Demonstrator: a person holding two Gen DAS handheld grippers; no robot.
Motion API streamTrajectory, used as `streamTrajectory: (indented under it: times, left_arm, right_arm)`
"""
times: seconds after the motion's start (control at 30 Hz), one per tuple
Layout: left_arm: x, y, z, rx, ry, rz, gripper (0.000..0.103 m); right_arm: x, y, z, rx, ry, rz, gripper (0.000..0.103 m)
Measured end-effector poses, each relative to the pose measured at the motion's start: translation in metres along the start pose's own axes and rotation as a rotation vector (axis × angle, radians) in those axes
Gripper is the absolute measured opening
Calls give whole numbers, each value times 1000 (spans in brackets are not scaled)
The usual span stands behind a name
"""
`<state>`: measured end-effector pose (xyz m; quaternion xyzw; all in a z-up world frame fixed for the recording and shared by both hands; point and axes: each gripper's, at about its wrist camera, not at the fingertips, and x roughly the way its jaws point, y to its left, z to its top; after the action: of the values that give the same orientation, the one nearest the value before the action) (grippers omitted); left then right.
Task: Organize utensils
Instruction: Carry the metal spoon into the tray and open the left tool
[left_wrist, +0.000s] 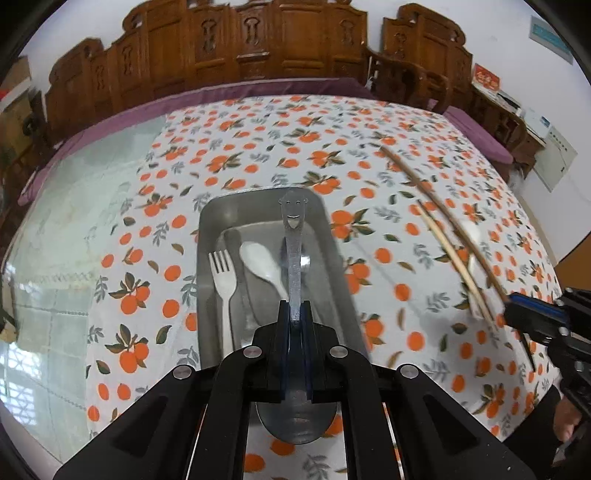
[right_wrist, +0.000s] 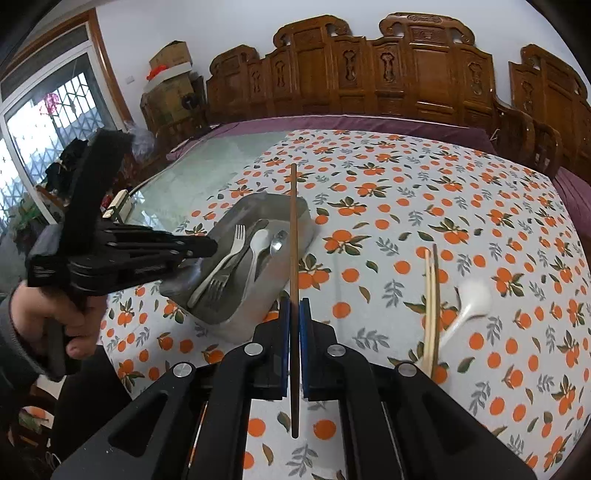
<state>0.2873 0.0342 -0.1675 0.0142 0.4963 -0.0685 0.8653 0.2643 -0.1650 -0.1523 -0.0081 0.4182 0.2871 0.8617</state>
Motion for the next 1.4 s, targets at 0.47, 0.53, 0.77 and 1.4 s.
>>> streamTrajectory:
  times: [0.47,0.53,0.77,1.4]
  left_arm:
    - [60,26,0,-24,85,-3,5]
    - [63,28,1,-30,95,-4,5]
    - [48,33,2,-40,62,-22,10]
    - [-60,76,-15,-48,-163,57,87]
  right_arm:
    - [37,3,9,6,62,12,6]
    - [41,2,10,11,67,15,6]
    - [46,9,14,10,67,26,6]
    - [88,49,31,69,86,61,6]
